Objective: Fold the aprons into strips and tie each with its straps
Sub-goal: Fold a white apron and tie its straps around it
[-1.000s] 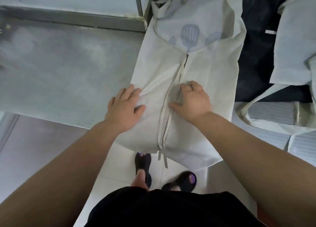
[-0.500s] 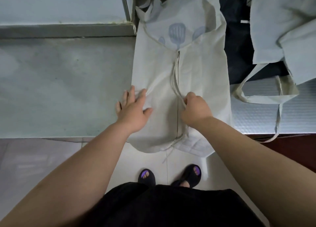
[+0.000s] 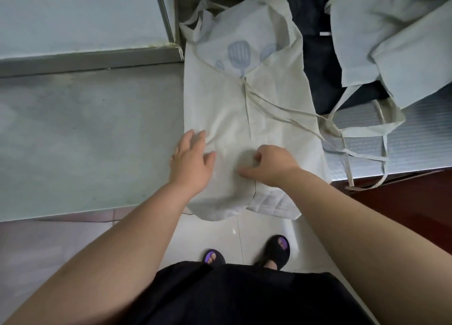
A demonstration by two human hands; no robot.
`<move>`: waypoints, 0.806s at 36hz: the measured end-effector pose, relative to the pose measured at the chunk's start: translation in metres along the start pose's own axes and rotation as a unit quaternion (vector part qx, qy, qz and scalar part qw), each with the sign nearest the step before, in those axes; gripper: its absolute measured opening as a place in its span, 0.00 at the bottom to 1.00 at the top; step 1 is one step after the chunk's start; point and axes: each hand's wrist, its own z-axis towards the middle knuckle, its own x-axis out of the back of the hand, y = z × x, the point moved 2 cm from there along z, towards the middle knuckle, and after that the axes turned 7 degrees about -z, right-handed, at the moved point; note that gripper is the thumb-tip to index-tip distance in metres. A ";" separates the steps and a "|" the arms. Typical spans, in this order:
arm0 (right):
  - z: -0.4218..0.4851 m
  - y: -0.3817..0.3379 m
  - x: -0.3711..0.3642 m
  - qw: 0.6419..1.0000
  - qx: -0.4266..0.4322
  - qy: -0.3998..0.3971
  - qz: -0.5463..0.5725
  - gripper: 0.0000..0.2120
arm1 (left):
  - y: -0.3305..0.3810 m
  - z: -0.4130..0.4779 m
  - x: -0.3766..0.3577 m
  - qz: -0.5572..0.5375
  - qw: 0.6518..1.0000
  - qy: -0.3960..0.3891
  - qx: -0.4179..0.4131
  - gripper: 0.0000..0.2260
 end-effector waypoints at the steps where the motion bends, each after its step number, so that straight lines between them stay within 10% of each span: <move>1: 0.000 0.001 -0.004 1.000 0.010 0.007 -0.019 0.20 | -0.004 -0.001 0.001 -0.022 0.999 0.024 -0.012 0.22; 7: 0.003 0.004 -0.011 0.999 0.037 0.029 -0.023 0.22 | -0.023 -0.005 0.013 -0.124 0.978 0.125 0.113 0.15; 12: 0.005 0.010 -0.013 0.998 0.048 0.047 -0.009 0.20 | -0.028 0.003 0.015 -0.273 0.939 0.042 0.204 0.13; 22: -0.008 0.007 -0.026 0.995 0.065 0.059 -0.040 0.16 | -0.031 -0.006 0.022 -0.402 0.900 0.032 0.167 0.08; 29: -0.012 0.007 -0.032 0.993 0.068 0.080 -0.047 0.17 | -0.035 -0.031 0.022 -0.390 0.882 -0.183 0.190 0.17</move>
